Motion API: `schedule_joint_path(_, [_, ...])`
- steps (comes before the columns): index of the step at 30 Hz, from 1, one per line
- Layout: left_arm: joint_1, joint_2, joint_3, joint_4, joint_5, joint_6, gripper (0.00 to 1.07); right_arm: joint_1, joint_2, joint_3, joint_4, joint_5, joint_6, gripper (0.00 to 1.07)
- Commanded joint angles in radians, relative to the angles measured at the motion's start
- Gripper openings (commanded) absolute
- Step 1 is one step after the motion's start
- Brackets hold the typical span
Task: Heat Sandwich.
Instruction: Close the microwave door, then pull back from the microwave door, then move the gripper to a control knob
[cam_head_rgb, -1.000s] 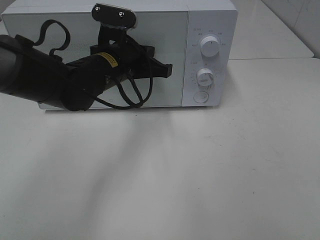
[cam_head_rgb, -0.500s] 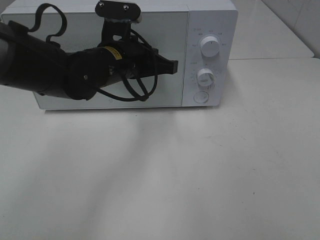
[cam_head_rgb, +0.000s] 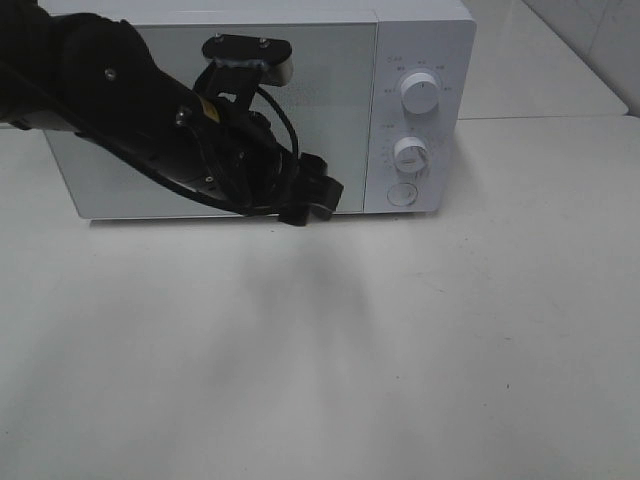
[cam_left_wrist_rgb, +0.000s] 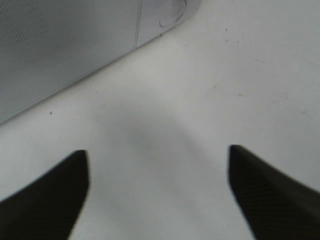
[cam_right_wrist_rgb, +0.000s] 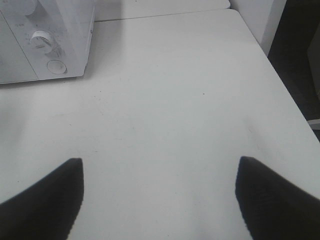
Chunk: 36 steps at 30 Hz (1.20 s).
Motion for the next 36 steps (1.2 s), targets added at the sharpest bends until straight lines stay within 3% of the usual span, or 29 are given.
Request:
schedule_joint_path(1, [-0.001,-0.039,0.003,0.006,0.119,0.002,1.00,-0.004,-0.027,0.003,-0.003,-0.012,-0.004,0.76])
schedule_joint_path(14, [-0.001,-0.180,0.003,0.118,0.609,-0.018,0.99,-0.004,-0.027,0.003,-0.003,-0.012,-0.004,0.76])
schedule_joint_path(21, [0.023,-0.242,0.003,0.143,0.693,-0.070,0.99,-0.004,-0.027,0.003,-0.003,-0.012,-0.004,0.76])
schedule_joint_path(26, [0.142,-0.294,0.003,0.131,0.759,-0.069,0.99,-0.004,-0.027,0.003,-0.003,-0.012,-0.004,0.76])
schedule_joint_path(30, [0.326,-0.374,0.003,0.130,0.842,-0.054,0.98,-0.004,-0.027,0.003,-0.003,-0.012,-0.004,0.76])
schedule_joint_path(35, [0.423,-0.421,0.003,0.130,0.878,-0.054,0.98,-0.004,-0.027,0.003,-0.003,-0.012,-0.004,0.76])
schedule_joint_path(36, [0.482,-0.450,0.003,0.130,0.896,-0.054,0.98,-0.004,-0.027,0.003,-0.003,-0.012,-0.004,0.76])
